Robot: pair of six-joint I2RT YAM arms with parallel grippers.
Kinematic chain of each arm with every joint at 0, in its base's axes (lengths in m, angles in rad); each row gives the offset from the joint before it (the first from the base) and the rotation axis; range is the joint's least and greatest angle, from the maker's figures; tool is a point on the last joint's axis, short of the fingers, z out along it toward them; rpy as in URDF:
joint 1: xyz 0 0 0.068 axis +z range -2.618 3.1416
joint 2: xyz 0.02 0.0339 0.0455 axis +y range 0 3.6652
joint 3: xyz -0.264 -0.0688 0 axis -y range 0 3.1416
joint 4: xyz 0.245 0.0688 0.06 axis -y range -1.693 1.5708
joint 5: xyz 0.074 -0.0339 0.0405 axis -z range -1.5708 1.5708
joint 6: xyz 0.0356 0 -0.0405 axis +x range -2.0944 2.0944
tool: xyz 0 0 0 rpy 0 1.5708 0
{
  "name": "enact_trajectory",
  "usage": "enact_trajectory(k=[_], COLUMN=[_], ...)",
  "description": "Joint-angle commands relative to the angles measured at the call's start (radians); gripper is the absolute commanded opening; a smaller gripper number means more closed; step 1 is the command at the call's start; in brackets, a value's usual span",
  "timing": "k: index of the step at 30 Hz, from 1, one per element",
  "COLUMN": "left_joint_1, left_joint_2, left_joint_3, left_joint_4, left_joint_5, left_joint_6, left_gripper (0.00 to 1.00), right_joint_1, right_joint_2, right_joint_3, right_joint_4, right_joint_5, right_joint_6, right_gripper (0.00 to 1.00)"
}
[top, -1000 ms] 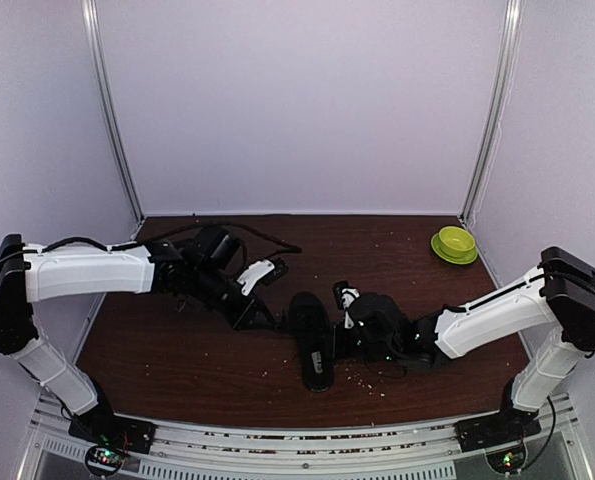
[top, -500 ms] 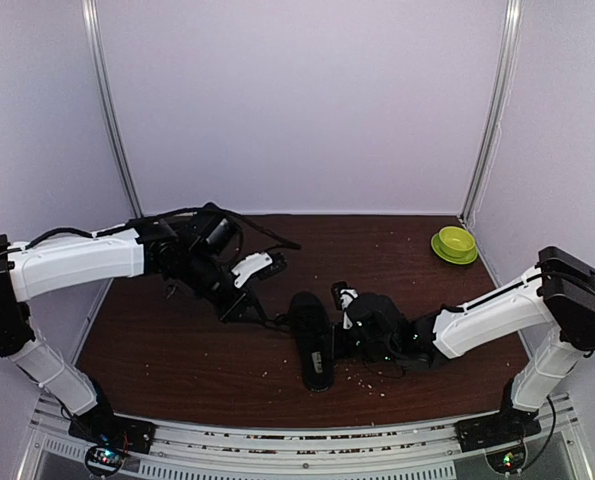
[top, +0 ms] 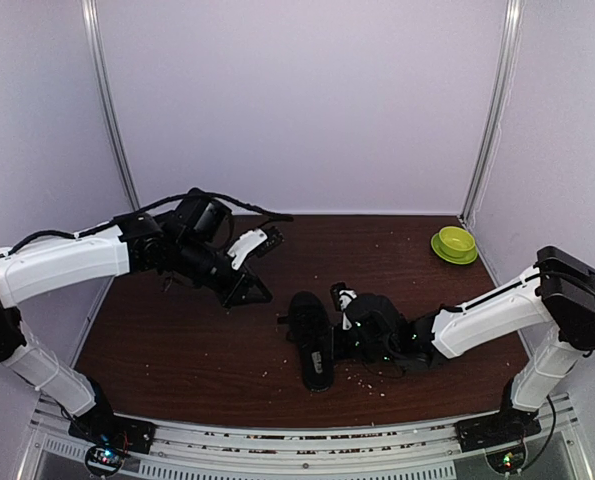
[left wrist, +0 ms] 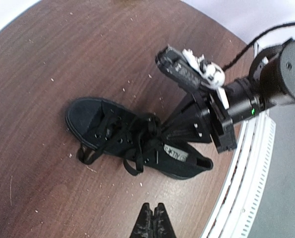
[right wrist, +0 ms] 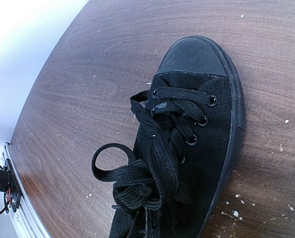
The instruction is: Tie the shoes
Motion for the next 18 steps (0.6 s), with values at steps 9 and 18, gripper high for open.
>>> enact_trajectory(k=[9, 18], left_joint_1=[0.0, 0.007], left_joint_2=[0.043, 0.204], left_joint_3=[-0.205, -0.245], left_joint_4=[0.299, 0.572], left_joint_5=[-0.077, -0.072], left_joint_6=[-0.205, -0.49], left_gripper=[0.29, 0.46], right_joint_1=[-0.002, -0.002], right_joint_2=[0.015, 0.028], right_joint_3=[0.014, 0.023], right_joint_4=[-0.006, -0.011], right_joint_5=[-0.015, -0.023], right_joint_6=[-0.006, -0.007], right_gripper=[0.0, 0.0])
